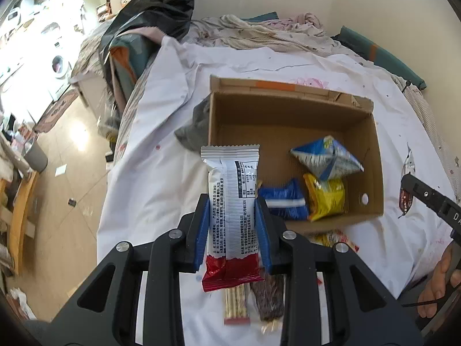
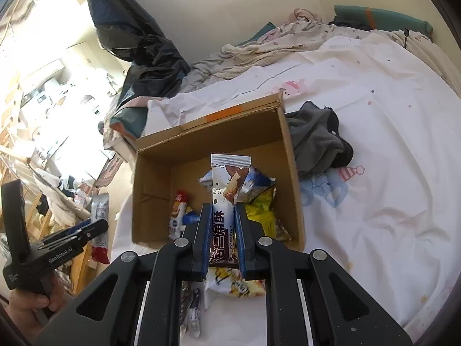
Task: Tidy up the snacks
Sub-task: 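Grasp the white-red bar with the left gripper while the right grasps the chocolate bar, then lower both bars into the cardboard box and open both grippers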
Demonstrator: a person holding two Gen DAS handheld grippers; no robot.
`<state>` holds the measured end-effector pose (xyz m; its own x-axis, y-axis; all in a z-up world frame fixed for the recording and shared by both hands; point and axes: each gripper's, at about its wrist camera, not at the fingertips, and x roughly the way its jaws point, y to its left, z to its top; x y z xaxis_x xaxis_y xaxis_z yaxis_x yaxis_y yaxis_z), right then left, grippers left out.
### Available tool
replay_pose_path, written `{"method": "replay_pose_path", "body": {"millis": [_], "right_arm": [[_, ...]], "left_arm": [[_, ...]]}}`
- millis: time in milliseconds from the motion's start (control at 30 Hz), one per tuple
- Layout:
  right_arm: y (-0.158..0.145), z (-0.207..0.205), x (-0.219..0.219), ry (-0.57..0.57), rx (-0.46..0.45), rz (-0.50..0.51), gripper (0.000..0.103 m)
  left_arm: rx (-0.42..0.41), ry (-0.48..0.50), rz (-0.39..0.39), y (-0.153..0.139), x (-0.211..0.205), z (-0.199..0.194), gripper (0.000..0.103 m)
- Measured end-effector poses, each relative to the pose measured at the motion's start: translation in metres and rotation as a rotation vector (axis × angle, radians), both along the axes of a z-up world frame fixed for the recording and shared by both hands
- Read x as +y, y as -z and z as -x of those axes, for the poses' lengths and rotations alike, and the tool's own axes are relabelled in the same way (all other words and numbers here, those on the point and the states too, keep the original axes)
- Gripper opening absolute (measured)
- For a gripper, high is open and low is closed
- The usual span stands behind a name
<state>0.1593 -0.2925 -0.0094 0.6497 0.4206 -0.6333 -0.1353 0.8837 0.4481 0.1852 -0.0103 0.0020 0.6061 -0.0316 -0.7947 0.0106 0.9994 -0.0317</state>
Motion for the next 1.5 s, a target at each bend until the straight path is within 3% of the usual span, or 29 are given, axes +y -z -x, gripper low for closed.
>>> {"method": "replay_pose_path", "body": {"millis": [267,467,767,1067,1200,1367,1500], "right_arm": [[0.008,-0.034,-0.003,0.005,0.021,0.018,0.016],[0.027,-0.05,0.001,0.002,0.097,0.021,0.016],[0.046,-0.064,0.007,-0.007,0.159,0.038,0.016],[0.058,-0.067,0.009,0.016,0.203,0.111,0.016],[0.062,-0.069,0.015,-0.032,0.218,0.079,0.016],[0.081,-0.077,0.024,-0.106,0.299,0.013,0.016],[0.073,-0.076,0.02,-0.073,0.258,0.009,0.016]], "left_arm": [[-0.029,0.041,-0.014,-0.002,-0.017,-0.039,0.026],[-0.054,0.083,0.02,0.021,-0.022,-0.054,0.026],[0.023,0.082,0.08,0.042,-0.022,-0.074,0.027],[0.066,0.085,0.081,0.052,-0.026,-0.074,0.027],[0.071,0.089,0.077,0.055,-0.027,-0.072,0.027],[0.068,0.08,0.065,0.056,-0.025,-0.071,0.027],[0.071,0.072,0.074,0.056,-0.023,-0.072,0.027]]}}
